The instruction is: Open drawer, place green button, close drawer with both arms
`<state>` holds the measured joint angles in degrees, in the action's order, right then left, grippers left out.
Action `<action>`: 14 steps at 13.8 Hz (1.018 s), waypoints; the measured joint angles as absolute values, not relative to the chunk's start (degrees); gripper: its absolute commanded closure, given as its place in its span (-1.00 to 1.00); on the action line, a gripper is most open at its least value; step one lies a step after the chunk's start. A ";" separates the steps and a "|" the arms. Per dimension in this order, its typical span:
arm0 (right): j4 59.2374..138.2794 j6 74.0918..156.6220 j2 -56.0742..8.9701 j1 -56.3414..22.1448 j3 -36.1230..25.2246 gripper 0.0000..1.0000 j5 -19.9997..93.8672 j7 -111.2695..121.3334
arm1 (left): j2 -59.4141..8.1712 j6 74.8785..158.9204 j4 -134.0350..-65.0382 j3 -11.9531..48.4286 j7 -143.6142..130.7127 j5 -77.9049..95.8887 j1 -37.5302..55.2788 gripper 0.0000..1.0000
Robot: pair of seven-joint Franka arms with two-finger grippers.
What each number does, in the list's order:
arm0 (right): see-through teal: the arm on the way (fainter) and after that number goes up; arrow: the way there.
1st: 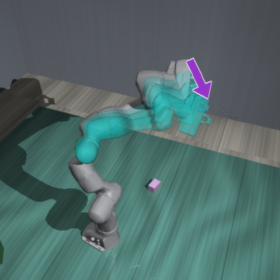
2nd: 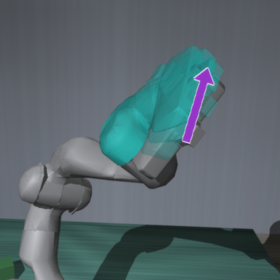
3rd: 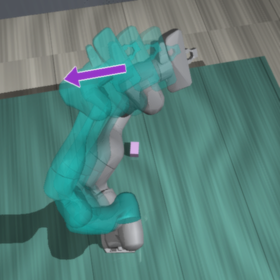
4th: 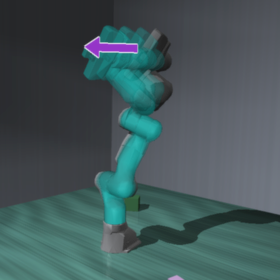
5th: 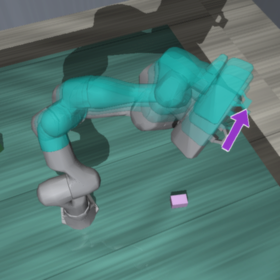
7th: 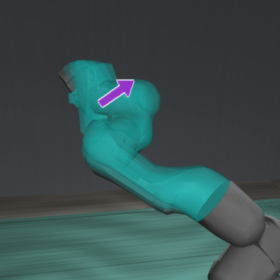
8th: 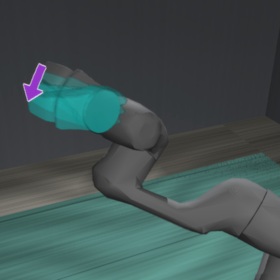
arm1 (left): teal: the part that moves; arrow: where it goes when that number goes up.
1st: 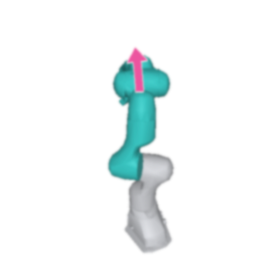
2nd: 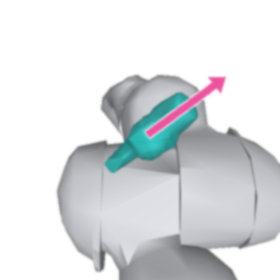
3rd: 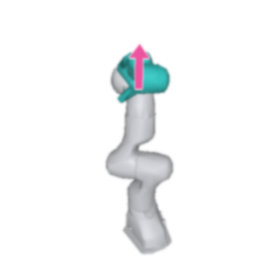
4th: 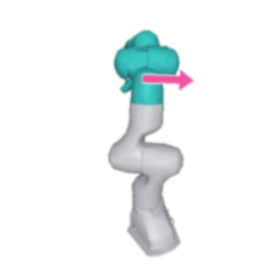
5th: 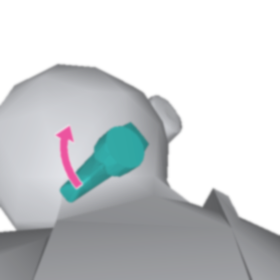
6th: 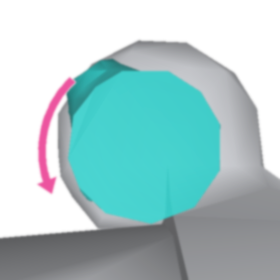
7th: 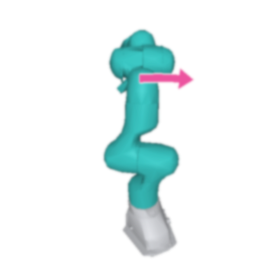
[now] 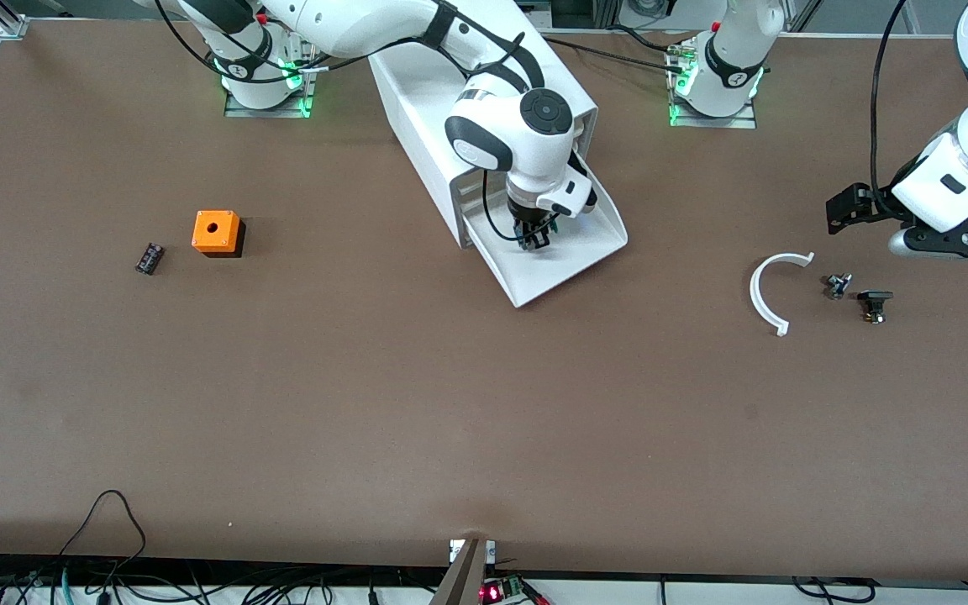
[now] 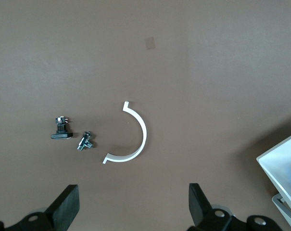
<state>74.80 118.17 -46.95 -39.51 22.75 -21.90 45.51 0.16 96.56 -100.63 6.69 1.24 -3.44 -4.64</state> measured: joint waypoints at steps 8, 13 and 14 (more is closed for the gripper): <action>71.19 119.12 -47.30 -40.07 22.69 -1.00 -22.50 36.34 | -0.92 102.33 -102.91 6.69 0.38 -2.80 -4.64 -1.00; 65.25 118.93 -44.25 -36.87 18.40 -1.00 -22.55 35.64 | -7.90 120.24 -110.31 7.25 -3.79 4.97 -4.29 -1.00; 64.79 118.91 -43.11 -35.83 17.19 -1.00 -22.54 34.90 | -9.98 125.97 -112.27 8.05 -6.29 5.26 -3.71 -1.00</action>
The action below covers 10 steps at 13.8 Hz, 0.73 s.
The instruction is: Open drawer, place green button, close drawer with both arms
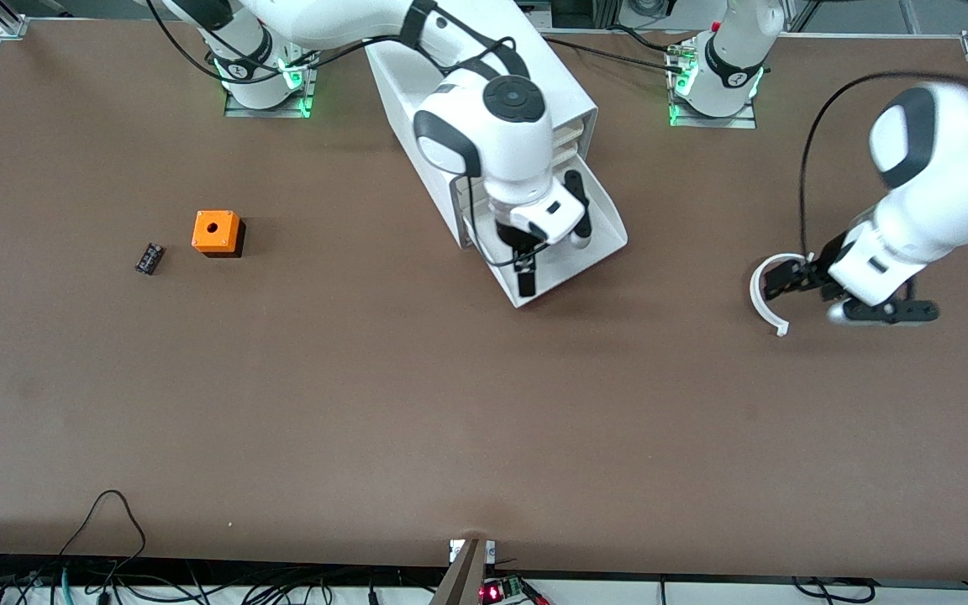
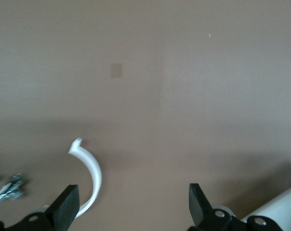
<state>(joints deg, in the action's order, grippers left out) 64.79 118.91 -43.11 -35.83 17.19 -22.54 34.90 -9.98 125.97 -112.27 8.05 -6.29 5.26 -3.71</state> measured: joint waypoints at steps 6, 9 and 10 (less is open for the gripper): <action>68.12 117.68 -37.36 -29.81 11.69 -1.00 -18.64 10.68 | -21.68 148.75 -120.09 9.79 -24.06 5.29 4.19 -1.00; 71.90 114.13 -33.77 -26.30 11.47 -1.00 -17.39 -0.34 | -25.31 150.83 -120.14 10.02 -32.96 5.29 8.70 -1.00; 72.79 110.29 -32.25 -25.83 10.98 -1.00 -17.33 -4.59 | -26.23 151.08 -120.14 10.48 -35.59 5.29 10.21 -1.00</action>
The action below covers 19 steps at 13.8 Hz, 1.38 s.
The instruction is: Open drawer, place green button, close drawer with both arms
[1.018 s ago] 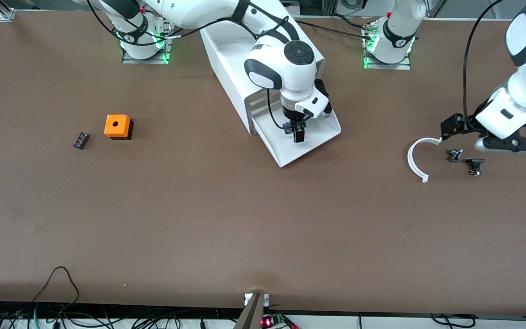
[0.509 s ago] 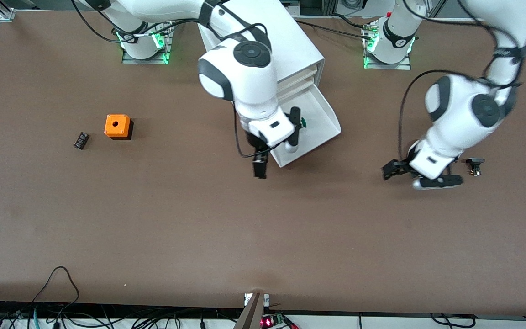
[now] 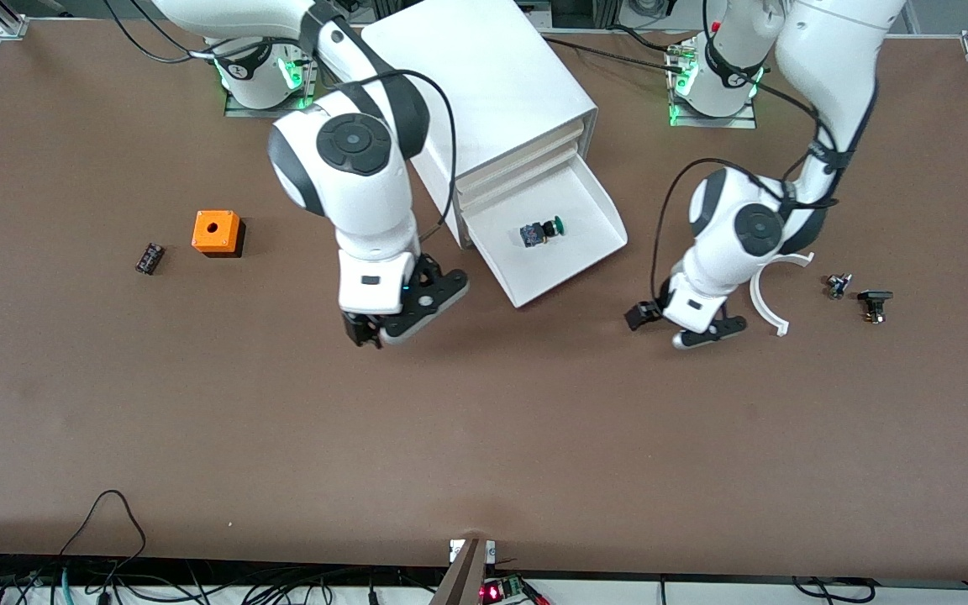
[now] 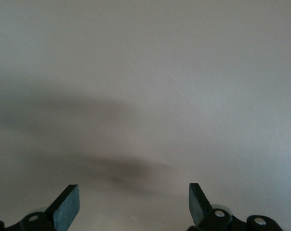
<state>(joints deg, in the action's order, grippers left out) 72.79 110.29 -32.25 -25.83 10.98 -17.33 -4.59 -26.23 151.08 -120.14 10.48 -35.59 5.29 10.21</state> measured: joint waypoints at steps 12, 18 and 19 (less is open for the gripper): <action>77.19 88.40 -17.17 -3.78 7.12 -1.00 -14.22 -27.84 | -24.65 147.64 -128.29 28.75 -44.51 5.30 11.61 -1.00; 81.68 87.49 -10.73 2.37 3.29 -1.00 -7.35 -12.23 | -23.10 147.06 -130.74 33.89 -47.98 5.30 11.05 -1.00; 82.95 87.49 -9.94 2.57 1.90 -1.00 -6.46 -10.28 | -22.59 146.97 -130.73 34.20 -48.14 5.30 10.18 -1.00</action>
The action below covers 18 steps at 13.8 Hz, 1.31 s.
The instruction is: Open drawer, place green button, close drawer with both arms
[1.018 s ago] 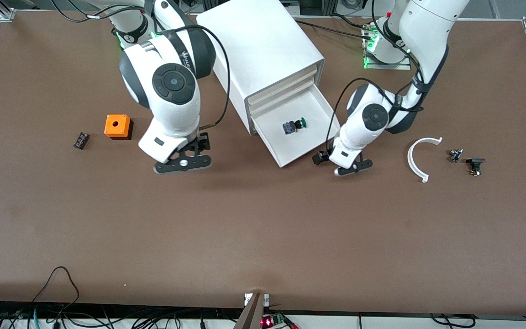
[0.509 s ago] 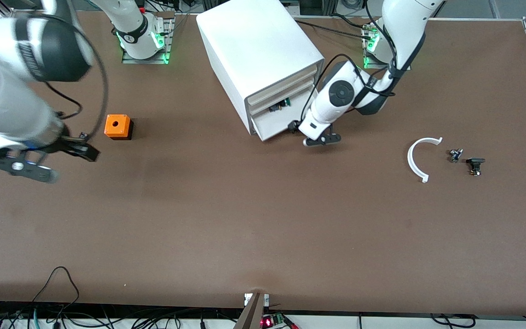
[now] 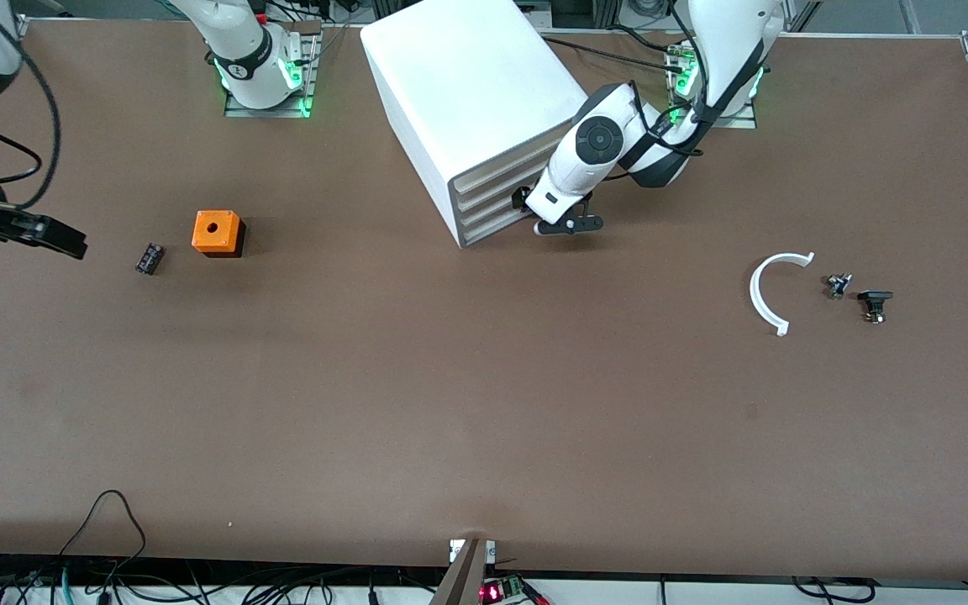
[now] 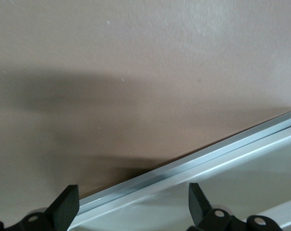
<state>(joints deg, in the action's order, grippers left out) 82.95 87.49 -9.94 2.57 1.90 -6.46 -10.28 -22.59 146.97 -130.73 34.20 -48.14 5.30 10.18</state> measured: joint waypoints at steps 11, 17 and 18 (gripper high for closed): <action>101.03 94.09 3.41 2.82 0.37 -1.00 -2.37 -3.98 | -3.41 112.74 -111.36 13.41 -10.16 5.29 -3.49 -1.00; 104.46 95.82 6.51 2.82 0.36 -1.00 -1.89 1.54 | 2.49 96.43 -99.11 11.06 -5.52 -0.08 -3.54 -1.00; 104.51 95.82 6.51 2.82 0.36 -1.00 -1.86 1.17 | 2.48 96.20 -98.84 11.05 -4.91 -0.10 -3.55 -1.00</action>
